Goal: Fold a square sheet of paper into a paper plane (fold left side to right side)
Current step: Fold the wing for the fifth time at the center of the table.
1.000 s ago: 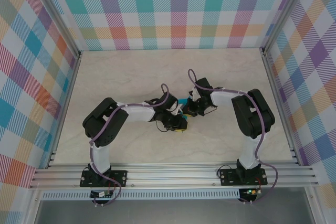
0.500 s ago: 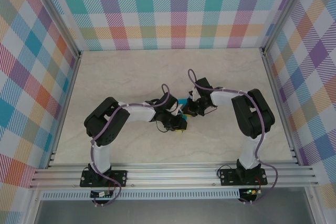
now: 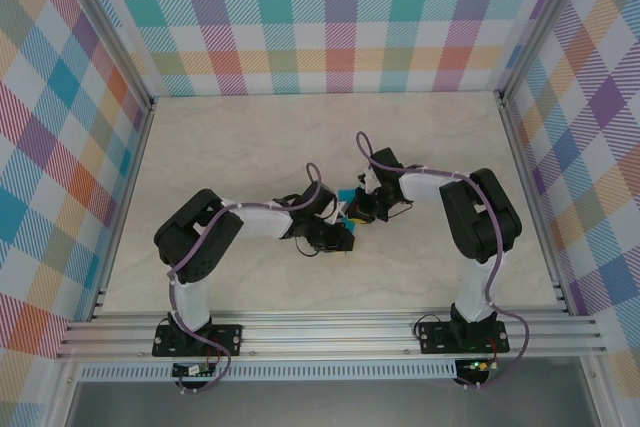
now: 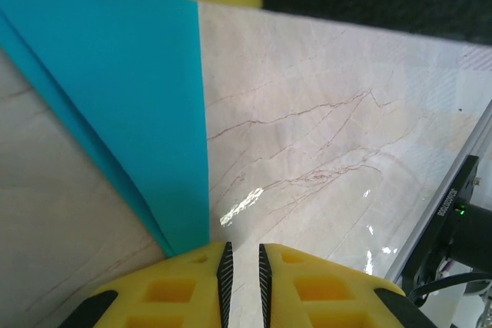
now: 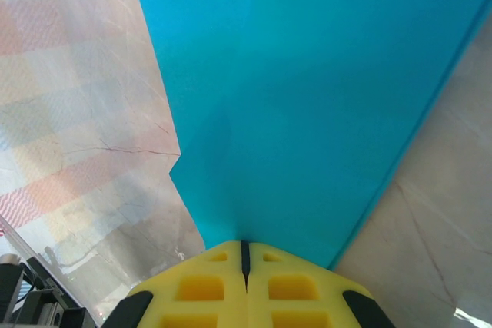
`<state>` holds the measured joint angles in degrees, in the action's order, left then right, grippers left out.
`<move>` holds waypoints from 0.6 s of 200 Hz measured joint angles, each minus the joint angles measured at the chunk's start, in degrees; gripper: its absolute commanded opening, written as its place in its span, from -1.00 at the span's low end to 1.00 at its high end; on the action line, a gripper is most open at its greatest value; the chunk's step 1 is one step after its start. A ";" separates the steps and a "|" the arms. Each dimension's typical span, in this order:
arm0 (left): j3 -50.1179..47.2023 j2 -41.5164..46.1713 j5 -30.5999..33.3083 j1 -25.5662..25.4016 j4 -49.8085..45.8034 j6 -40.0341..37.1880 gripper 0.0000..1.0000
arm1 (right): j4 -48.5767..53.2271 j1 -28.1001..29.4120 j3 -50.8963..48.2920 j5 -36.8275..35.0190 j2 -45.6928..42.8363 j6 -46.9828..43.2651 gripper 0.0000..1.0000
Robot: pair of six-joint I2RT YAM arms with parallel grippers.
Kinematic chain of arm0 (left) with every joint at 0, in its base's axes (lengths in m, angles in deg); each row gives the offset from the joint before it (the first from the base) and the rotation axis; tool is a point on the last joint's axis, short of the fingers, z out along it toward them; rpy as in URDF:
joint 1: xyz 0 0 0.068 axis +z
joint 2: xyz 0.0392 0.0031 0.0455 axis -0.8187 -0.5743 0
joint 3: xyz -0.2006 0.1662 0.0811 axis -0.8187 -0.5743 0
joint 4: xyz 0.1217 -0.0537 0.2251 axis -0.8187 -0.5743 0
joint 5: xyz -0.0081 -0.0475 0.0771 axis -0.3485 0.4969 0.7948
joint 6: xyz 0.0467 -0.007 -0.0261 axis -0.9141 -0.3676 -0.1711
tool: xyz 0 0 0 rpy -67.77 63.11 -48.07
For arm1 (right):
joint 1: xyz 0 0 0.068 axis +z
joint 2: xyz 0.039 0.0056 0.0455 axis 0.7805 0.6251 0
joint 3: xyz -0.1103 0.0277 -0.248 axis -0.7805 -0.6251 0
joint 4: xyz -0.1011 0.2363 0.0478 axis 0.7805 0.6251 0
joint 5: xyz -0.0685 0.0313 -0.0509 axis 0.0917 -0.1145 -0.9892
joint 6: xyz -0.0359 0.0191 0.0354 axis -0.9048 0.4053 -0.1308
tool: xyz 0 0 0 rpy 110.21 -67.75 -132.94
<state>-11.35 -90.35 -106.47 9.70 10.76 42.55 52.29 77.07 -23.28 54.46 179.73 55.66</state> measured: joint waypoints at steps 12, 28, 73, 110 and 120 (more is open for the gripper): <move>-0.04 0.11 0.46 -0.28 0.00 0.00 -0.60 | 0.02 0.00 0.00 0.20 0.04 0.00 -0.99; -0.33 0.44 1.03 -0.63 0.07 0.00 -0.60 | 0.17 0.00 0.00 0.42 0.07 0.00 -0.98; -2.05 1.66 1.53 -1.42 0.68 0.02 -0.60 | 1.03 0.07 0.26 1.27 0.33 0.00 -0.98; -3.85 2.73 1.33 -2.25 1.53 0.26 -0.60 | 1.29 0.13 0.26 1.66 0.42 0.00 -0.98; -4.26 3.04 1.16 -2.54 1.64 0.35 -0.60 | 1.29 0.13 0.26 1.68 0.42 0.00 -0.98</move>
<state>-15.62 -87.31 -105.31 7.16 12.40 42.90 53.58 77.20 -23.02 56.14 180.15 55.66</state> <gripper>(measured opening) 0.202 0.044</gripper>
